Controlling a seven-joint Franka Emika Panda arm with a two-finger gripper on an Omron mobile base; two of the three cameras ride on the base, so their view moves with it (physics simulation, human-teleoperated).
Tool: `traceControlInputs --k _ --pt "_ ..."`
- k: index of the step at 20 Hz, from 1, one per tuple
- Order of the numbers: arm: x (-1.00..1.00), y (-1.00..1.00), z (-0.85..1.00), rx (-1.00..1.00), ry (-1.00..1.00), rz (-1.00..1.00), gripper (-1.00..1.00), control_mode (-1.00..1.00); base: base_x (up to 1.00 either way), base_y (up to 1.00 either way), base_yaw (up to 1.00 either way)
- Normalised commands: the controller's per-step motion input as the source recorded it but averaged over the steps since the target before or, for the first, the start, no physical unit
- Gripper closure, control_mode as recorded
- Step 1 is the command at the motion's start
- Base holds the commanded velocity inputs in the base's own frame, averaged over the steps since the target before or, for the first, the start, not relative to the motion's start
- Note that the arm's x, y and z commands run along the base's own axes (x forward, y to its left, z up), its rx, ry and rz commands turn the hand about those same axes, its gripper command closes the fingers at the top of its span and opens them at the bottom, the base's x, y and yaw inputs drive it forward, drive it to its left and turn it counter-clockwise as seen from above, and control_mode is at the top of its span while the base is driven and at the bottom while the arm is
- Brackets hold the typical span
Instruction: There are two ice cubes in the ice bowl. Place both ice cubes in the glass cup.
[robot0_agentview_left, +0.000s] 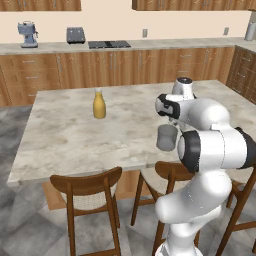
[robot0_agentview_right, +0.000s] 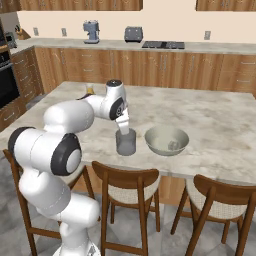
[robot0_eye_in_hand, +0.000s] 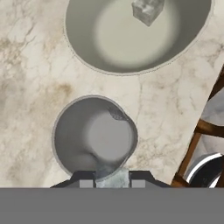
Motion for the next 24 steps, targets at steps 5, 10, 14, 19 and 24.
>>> traceControlInputs --k 5,10,14,19,24 --pt "0.36 0.0 -0.02 0.0 0.0 0.0 1.0 -1.0 0.0 0.0 0.0" --pt "0.05 -0.11 0.0 0.0 0.0 0.0 1.0 -1.0 0.0 0.0 0.0" --pt "0.01 -0.16 -0.15 0.0 0.0 0.0 1.0 -1.0 0.0 0.0 0.0" --pt "0.03 0.0 -0.25 0.0 0.0 0.0 1.0 -1.0 0.0 0.0 0.0" --pt "0.15 -0.03 -0.03 0.0 0.0 0.0 1.0 -1.0 0.0 0.0 0.0"
